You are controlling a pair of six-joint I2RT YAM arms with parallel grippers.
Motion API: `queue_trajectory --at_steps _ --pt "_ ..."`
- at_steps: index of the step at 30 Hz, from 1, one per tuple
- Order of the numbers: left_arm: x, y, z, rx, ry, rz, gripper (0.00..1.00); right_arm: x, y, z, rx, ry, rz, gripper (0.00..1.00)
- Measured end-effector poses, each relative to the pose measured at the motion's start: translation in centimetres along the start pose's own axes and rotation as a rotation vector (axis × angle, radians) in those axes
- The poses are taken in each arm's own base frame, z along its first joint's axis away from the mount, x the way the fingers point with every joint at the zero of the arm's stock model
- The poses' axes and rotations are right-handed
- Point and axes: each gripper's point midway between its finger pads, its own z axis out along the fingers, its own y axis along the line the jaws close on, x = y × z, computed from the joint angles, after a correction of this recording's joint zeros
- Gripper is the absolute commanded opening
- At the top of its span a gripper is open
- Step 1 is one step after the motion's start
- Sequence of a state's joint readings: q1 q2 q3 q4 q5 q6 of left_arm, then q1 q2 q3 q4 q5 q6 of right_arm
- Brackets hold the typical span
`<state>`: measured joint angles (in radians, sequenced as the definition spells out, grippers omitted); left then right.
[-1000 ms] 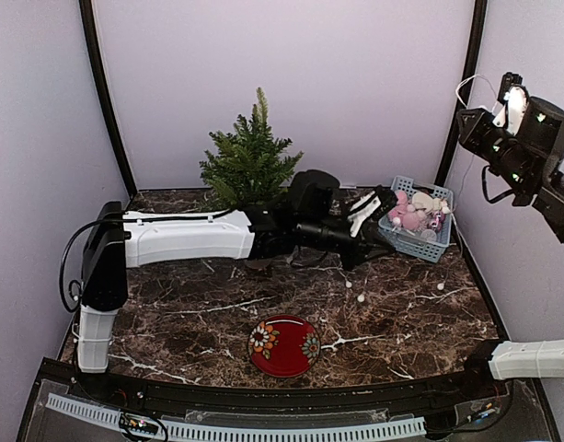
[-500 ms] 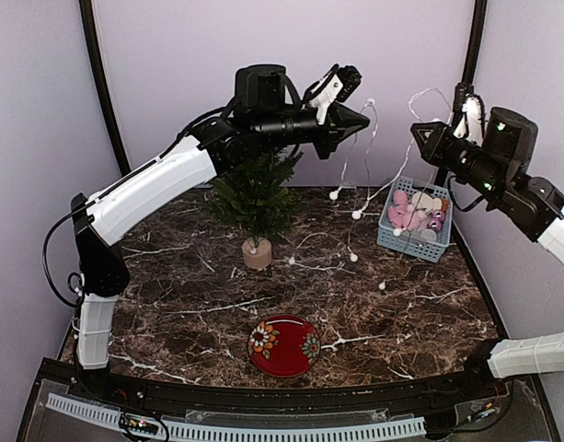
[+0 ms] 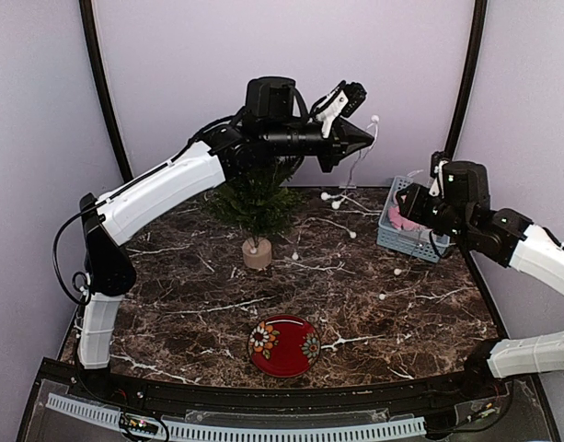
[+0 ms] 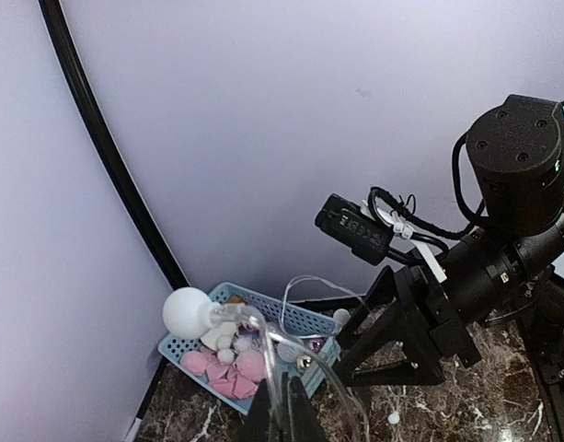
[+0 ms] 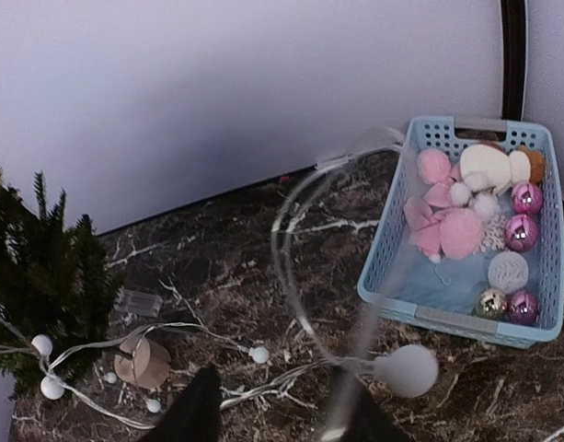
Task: Decorate the small christmas tree
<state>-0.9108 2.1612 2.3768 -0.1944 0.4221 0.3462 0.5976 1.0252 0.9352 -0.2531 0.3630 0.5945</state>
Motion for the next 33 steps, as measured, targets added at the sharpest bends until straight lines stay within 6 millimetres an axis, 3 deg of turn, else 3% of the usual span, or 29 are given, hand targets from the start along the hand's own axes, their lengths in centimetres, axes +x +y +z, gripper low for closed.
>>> queue_trajectory --at_steps 3,6,9,12,16,20,24,27,33 --pt "1.8 -0.9 0.4 0.033 0.041 -0.041 0.0 3.0 -1.5 0.0 0.027 0.078 -0.005 0.95" --pt "3.0 -1.4 0.6 0.053 0.075 -0.07 0.0 4.8 -2.4 -1.7 -0.002 0.102 -0.005 0.98" --pt "3.2 -1.7 0.6 0.064 0.085 -0.086 0.0 4.7 -2.0 -4.3 -0.106 0.062 0.0 0.93" --pt "3.3 -2.0 0.6 0.069 0.091 -0.094 0.0 4.6 0.0 -6.4 -0.273 0.02 -0.004 0.92" --pt "3.4 -2.2 0.6 0.064 0.106 -0.1 0.0 5.3 2.0 -7.3 -0.401 0.015 0.0 0.97" --pt "3.6 -1.9 0.6 0.037 0.121 -0.1 0.0 6.0 3.4 -7.9 -0.489 0.029 -0.007 0.88" --pt "3.6 -1.6 0.6 0.02 0.126 -0.099 0.0 6.8 6.1 -8.5 -0.601 0.064 -0.042 0.8" --pt "3.7 -1.5 0.6 0.015 0.128 -0.106 0.0 9.0 8.6 -8.2 -0.659 0.122 -0.075 0.74" --pt "3.7 -1.4 0.6 0.007 0.131 -0.125 0.0 16.8 12.8 -5.6 -0.64 0.259 -0.133 0.68"
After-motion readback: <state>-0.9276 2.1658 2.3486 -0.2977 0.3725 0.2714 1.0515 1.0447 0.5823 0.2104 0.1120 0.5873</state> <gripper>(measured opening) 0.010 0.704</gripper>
